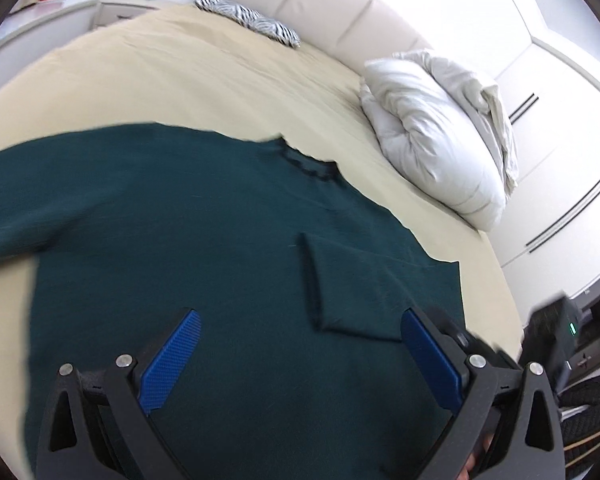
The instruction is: Fold small clothes
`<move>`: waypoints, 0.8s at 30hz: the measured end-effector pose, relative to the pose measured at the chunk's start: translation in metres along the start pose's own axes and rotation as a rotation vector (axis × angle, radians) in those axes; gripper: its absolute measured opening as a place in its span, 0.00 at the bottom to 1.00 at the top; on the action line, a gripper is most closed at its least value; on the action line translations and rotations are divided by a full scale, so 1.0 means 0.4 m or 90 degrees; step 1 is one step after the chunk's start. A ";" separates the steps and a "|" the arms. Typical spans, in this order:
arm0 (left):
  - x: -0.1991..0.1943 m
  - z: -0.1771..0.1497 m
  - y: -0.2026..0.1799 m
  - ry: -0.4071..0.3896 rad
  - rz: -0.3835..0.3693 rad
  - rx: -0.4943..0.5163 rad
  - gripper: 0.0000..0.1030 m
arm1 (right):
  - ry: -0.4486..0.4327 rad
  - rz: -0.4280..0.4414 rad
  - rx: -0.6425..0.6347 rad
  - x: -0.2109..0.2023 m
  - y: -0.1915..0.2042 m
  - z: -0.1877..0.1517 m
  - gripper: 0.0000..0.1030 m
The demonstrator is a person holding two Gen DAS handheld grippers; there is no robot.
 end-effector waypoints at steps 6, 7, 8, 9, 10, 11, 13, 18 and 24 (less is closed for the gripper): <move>0.189 0.039 -0.060 0.086 -0.001 0.026 0.67 | 0.006 0.032 0.121 -0.141 -0.166 -0.041 0.69; 0.212 0.040 -0.062 0.096 -0.001 0.023 0.67 | 0.005 0.046 0.150 -0.161 -0.202 -0.036 0.69; 0.238 0.041 -0.063 0.107 -0.003 0.020 0.64 | 0.004 0.059 0.183 -0.178 -0.235 -0.031 0.69; 0.249 0.037 -0.064 0.111 -0.001 0.022 0.56 | 0.001 0.067 0.207 -0.170 -0.247 -0.021 0.69; 0.262 0.037 -0.067 0.116 0.011 0.031 0.52 | -0.002 0.078 0.240 -0.182 -0.279 -0.019 0.69; 0.269 0.037 -0.068 0.119 0.026 0.044 0.43 | -0.002 0.082 0.259 -0.190 -0.307 -0.026 0.69; 0.270 0.037 -0.068 0.124 0.032 0.052 0.15 | -0.006 0.081 0.291 -0.202 -0.357 -0.032 0.69; 0.227 0.044 -0.068 0.102 0.025 0.075 0.08 | -0.008 0.099 0.356 -0.212 -0.432 -0.048 0.70; 0.142 0.120 -0.016 0.034 0.049 0.066 0.08 | -0.010 0.114 0.385 -0.195 -0.434 -0.043 0.70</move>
Point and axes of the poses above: each gripper's, at about its wrist camera, not at the fingertips, and x roughly the way its jaws point, y to its left, z to its top, the point moved 7 cm from there along x, roughly the way its jaws point, and after that the axes turned 12 degrees about x, right-handed, at the moved point
